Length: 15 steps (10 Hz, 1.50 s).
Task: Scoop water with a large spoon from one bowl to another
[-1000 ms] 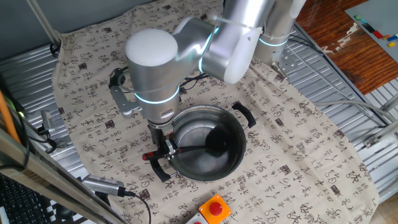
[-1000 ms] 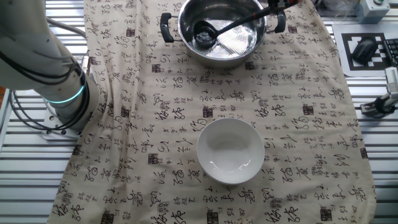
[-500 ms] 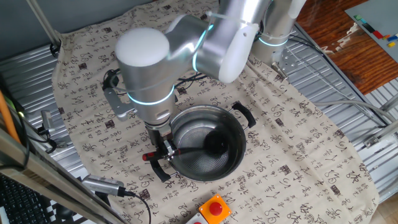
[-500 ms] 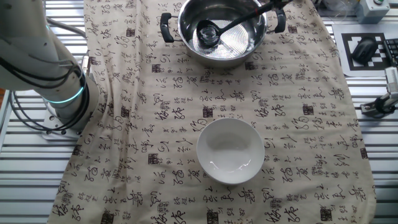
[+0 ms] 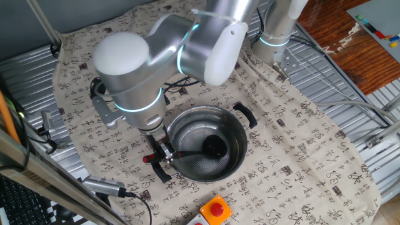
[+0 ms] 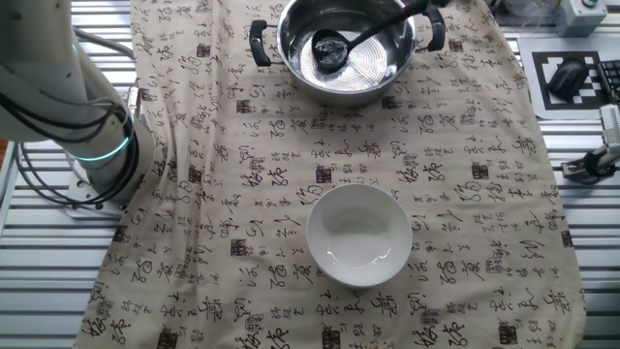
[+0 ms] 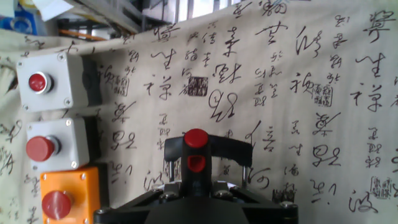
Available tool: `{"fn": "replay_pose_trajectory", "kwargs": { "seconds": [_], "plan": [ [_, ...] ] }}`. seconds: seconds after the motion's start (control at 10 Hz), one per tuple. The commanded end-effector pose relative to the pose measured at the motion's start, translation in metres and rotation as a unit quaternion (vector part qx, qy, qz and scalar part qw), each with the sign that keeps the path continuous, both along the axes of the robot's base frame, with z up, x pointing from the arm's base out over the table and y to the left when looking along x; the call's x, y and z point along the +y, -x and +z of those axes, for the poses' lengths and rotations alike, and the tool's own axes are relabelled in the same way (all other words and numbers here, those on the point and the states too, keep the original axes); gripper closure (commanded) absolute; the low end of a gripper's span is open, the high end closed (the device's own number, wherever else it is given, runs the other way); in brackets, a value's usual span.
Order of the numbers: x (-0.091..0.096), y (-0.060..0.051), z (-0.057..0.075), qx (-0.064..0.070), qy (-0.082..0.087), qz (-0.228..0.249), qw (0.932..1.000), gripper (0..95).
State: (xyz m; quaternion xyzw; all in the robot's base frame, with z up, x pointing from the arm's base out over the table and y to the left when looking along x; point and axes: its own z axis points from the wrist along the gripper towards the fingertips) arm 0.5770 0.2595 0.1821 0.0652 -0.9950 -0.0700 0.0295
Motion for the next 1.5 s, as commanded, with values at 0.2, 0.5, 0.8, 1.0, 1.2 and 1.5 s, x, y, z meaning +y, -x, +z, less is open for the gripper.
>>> {"fn": "replay_pose_trajectory", "kwargs": {
  "seconds": [0.2, 0.5, 0.8, 1.0, 1.2, 1.5],
  "plan": [
    [0.003, 0.003, 0.004, 0.02, -0.005, 0.011, 0.9997, 95.0],
    [0.006, 0.005, 0.01, 0.038, -0.004, 0.018, 0.9991, 95.0],
    [0.012, 0.011, 0.019, 0.064, 0.004, 0.023, 0.9977, 95.0],
    [0.012, 0.012, 0.02, 0.082, 0.013, 0.028, 0.9962, 95.0],
    [0.012, 0.012, 0.02, 0.095, 0.02, 0.033, 0.9948, 95.0],
    [0.012, 0.012, 0.02, 0.113, 0.024, 0.038, 0.9925, 95.0]
  ]
}}
